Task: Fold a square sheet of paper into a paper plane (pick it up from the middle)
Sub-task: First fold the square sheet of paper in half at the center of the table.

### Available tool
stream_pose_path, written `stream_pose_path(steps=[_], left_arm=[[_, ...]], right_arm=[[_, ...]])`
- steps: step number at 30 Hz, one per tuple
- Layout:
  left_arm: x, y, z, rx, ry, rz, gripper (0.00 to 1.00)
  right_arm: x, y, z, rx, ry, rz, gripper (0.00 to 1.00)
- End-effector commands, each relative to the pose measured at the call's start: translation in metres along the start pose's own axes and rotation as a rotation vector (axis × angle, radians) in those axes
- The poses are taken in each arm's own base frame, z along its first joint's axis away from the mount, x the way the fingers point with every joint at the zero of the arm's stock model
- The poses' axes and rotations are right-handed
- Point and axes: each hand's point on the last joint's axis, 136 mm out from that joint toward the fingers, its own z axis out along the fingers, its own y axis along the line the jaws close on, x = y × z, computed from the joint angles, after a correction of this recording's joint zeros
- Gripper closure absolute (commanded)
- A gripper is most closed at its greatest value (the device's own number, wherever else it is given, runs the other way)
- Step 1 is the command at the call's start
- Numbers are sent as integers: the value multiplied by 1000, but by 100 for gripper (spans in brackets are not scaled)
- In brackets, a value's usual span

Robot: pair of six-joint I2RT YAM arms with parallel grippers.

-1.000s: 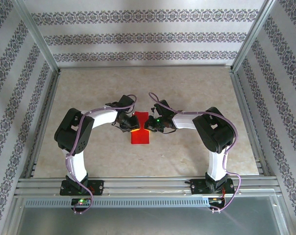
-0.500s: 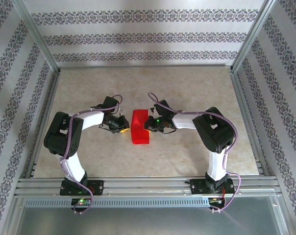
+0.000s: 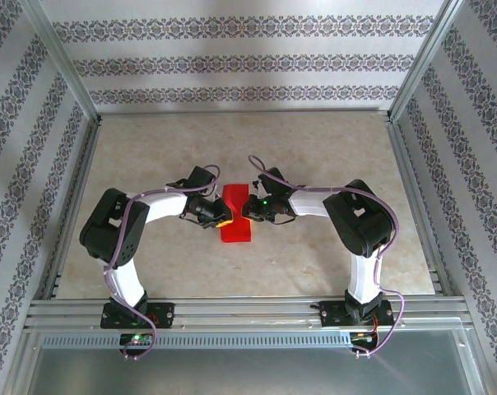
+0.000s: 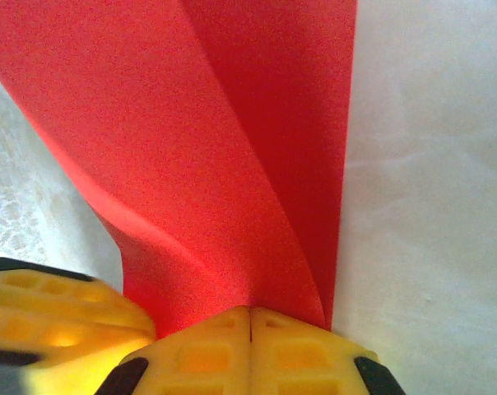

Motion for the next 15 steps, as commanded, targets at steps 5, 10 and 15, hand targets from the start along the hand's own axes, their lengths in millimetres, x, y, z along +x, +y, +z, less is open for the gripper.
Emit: stream_pose_path(steps=[5, 10, 15], left_arm=[[16, 50, 1, -83, 42, -53, 84], [26, 75, -18, -156, 49, -38, 84], [18, 46, -38, -79, -11, -5, 85]], right_arm=[[66, -112, 9, 380, 179, 160, 98], [66, -113, 9, 385, 180, 160, 98], [66, -114, 10, 390, 182, 159, 98]])
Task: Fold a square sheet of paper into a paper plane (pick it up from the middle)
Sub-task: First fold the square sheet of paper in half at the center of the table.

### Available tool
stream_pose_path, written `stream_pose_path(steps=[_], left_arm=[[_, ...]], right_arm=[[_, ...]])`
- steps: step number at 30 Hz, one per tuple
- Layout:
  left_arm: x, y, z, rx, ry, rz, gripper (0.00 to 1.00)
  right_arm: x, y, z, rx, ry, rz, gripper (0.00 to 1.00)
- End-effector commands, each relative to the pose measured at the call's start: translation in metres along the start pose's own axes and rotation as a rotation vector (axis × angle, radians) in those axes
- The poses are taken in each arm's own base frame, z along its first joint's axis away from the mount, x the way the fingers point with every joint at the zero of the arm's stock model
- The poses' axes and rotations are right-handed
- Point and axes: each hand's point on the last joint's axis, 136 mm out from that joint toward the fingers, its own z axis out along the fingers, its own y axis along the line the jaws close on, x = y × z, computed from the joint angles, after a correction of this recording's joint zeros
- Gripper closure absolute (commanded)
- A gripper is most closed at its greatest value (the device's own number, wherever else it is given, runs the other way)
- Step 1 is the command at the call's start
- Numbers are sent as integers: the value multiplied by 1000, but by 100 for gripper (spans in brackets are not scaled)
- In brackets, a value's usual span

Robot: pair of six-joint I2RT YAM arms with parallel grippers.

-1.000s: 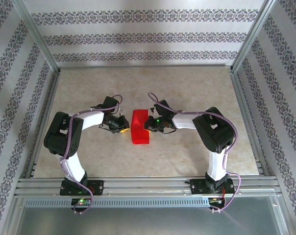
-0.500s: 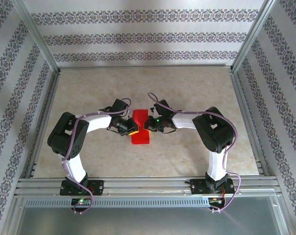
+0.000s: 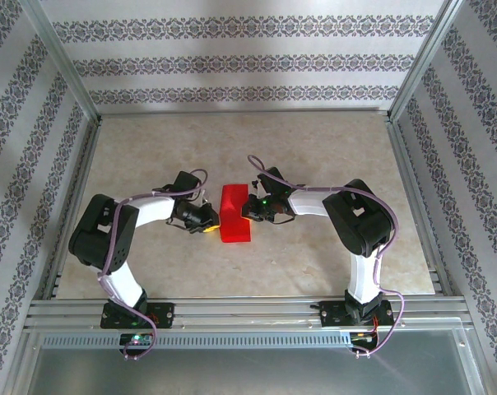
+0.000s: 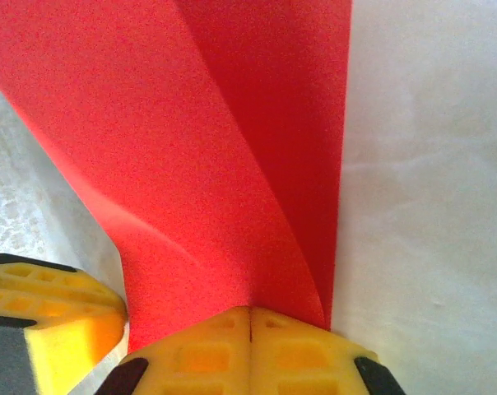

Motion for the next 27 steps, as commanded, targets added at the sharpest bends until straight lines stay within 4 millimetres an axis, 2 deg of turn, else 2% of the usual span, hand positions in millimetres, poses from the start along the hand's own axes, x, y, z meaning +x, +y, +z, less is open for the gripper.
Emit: stream_pose_path(steps=[1, 3, 5, 8, 12, 16, 21, 25, 27], left_arm=[[4, -3, -18, -16, -31, -6, 85], [-10, -35, -29, 86, -118, 14, 85], [-13, -59, -29, 160, -135, 17, 85], [-7, -70, -8, 174, -86, 13, 86], [8, -51, 21, 111, 2, -25, 87], [22, -27, 28, 42, 41, -38, 87], [48, 1, 26, -43, 104, -44, 87], [68, 22, 14, -109, 136, -33, 86], [72, 25, 5, -121, 134, -32, 86]], right_arm=[[66, -115, 10, 385, 175, 156, 98], [66, -115, 10, 385, 176, 157, 98], [66, -116, 10, 387, 177, 160, 98], [66, -115, 10, 387, 177, 160, 98], [66, -115, 10, 388, 176, 159, 98], [67, -116, 10, 388, 178, 158, 99], [65, -114, 9, 388, 181, 150, 99], [65, -115, 10, 391, 183, 148, 99], [65, -115, 10, 393, 183, 147, 99]])
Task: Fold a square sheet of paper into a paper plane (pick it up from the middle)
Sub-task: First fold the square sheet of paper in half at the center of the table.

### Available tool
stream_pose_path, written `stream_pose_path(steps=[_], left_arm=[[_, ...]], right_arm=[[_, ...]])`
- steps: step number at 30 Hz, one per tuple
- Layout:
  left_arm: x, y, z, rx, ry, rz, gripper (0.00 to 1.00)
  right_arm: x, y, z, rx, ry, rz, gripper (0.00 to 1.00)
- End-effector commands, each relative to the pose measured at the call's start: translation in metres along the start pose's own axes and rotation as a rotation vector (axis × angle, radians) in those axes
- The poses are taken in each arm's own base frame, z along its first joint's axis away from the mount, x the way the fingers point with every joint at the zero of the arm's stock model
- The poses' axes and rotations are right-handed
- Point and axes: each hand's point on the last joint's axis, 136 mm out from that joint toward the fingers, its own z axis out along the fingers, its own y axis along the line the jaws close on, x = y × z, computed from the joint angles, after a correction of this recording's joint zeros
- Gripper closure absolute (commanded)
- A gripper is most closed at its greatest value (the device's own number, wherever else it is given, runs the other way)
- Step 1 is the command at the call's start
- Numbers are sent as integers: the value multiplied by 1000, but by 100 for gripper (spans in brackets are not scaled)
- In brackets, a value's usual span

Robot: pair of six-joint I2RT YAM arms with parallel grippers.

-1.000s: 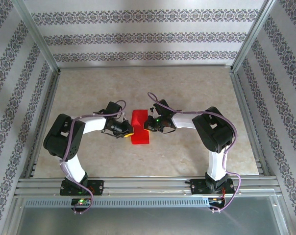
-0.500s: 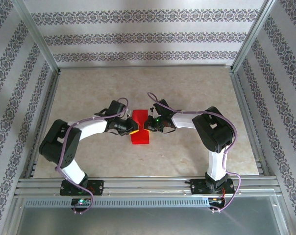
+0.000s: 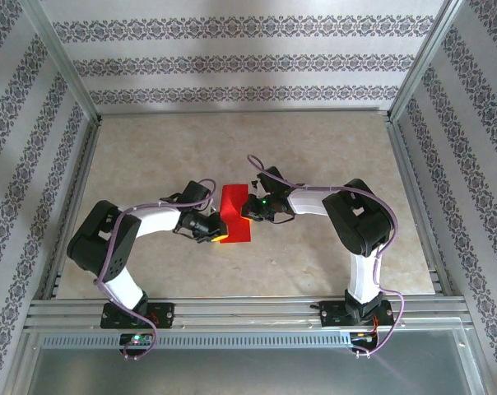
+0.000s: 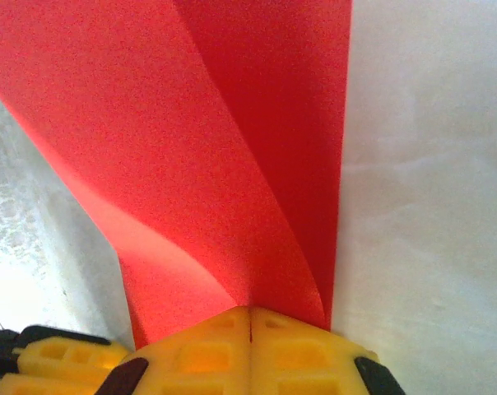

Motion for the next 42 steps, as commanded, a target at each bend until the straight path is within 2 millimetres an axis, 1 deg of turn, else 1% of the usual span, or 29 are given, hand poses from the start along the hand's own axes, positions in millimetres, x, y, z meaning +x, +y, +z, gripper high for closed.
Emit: stream_pose_path(steps=[1, 2, 6, 8, 9, 11, 14, 17, 19, 21, 23, 28, 30, 32, 33, 35, 38, 40, 42], left_arm=[[32, 35, -17, -128, 84, -55, 86], [29, 25, -23, -103, 76, -48, 86], [-2, -29, -49, 36, -46, 8, 85], [-15, -41, -50, 72, -87, 10, 85], [-21, -42, -46, 75, -99, 3, 85], [-27, -36, -34, 68, -101, -29, 85], [-30, -28, -14, 53, -77, -60, 86], [-28, -23, -1, 41, -52, -63, 87], [-22, -14, 4, 23, -34, -67, 87], [-13, -1, 5, -7, -25, -72, 87], [0, 14, 3, -50, -9, -88, 87], [38, 45, -7, -128, 24, -115, 87], [49, 50, -15, -169, 46, -86, 87], [50, 47, -24, -187, 46, -51, 87], [46, 42, -30, -185, 28, -32, 87], [34, 24, -40, -155, -22, 2, 87], [3, -12, -51, -59, -126, 47, 86], [-18, -32, -52, -4, -175, 64, 86], [-39, -40, -48, 16, -204, 59, 86]], right_arm=[[65, -115, 11, 385, 177, 149, 99], [65, -116, 11, 387, 178, 149, 99], [65, -115, 12, 383, 181, 150, 99], [65, -115, 12, 382, 180, 151, 99], [65, -115, 12, 382, 180, 152, 99], [64, -114, 13, 381, 181, 153, 99], [65, -115, 13, 383, 183, 154, 99], [64, -115, 11, 385, 182, 154, 99], [65, -116, 11, 386, 183, 156, 99], [65, -115, 11, 385, 184, 157, 99], [65, -115, 10, 386, 183, 155, 99], [65, -116, 8, 396, 191, 141, 99], [65, -117, 8, 399, 195, 139, 99], [64, -117, 7, 402, 195, 129, 99], [63, -117, 7, 406, 195, 124, 99], [62, -118, 5, 411, 195, 117, 99], [61, -119, 4, 415, 190, 114, 99], [59, -119, 3, 412, 187, 115, 99], [59, -118, 2, 413, 185, 114, 99]])
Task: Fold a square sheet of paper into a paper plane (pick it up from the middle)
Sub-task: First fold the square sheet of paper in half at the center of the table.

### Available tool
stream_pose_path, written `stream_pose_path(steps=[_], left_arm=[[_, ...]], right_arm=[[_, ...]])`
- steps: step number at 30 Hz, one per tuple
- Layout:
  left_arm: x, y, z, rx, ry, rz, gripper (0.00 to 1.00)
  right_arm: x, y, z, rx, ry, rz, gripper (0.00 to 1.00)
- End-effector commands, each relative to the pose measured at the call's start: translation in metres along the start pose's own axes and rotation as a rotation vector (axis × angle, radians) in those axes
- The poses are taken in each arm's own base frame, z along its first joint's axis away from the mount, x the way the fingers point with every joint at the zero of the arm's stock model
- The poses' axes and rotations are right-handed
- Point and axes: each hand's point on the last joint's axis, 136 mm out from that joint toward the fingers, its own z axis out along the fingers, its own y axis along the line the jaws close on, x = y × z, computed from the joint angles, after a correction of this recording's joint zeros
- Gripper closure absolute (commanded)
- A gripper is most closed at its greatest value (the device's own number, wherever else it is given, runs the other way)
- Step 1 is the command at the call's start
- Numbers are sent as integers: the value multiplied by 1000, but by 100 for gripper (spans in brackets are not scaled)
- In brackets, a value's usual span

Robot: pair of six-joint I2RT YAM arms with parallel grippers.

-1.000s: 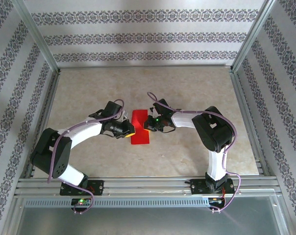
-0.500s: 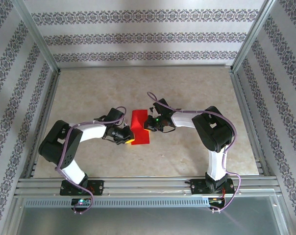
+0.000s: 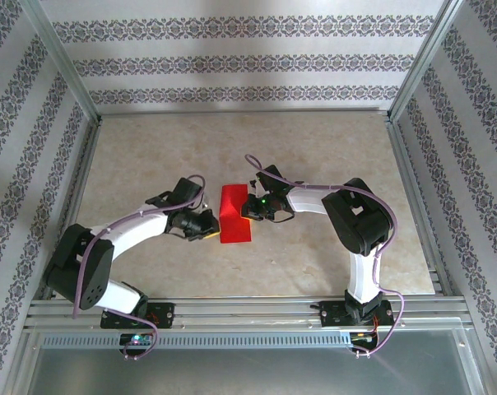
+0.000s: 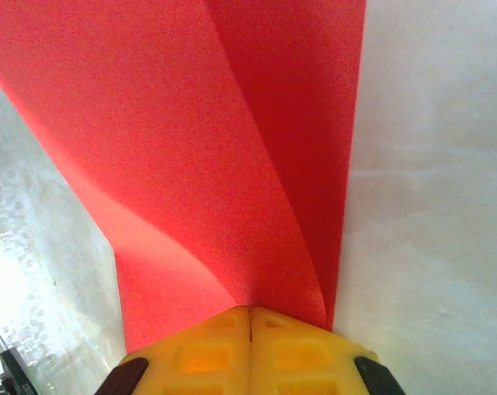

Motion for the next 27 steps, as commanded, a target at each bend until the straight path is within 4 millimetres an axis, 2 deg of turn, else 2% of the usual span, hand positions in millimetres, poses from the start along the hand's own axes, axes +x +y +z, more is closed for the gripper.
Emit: stream_pose_path(steps=[1, 4, 8, 14, 19, 22, 25, 27], left_arm=[[-42, -21, 8, 49, -89, 21, 86], [-65, -27, 26, 62, -89, 21, 87], [-78, -29, 50, 62, -52, 25, 87], [-86, 0, 66, 17, -38, -24, 87], [-84, 36, 69, -32, -34, -92, 87], [-86, 53, 63, -54, -43, -124, 87], [-95, 54, 46, -47, -78, -122, 87], [-103, 39, 34, -13, -96, -78, 87]], right_arm=[[64, -115, 7, 394, 174, 157, 99], [65, -114, 7, 393, 179, 160, 99], [66, -114, 7, 392, 184, 162, 99], [69, -118, 7, 402, 192, 168, 99], [75, -127, 4, 436, 207, 174, 99], [78, -133, 2, 456, 215, 181, 99], [79, -136, 1, 464, 215, 184, 99], [78, -135, 0, 462, 214, 183, 99]])
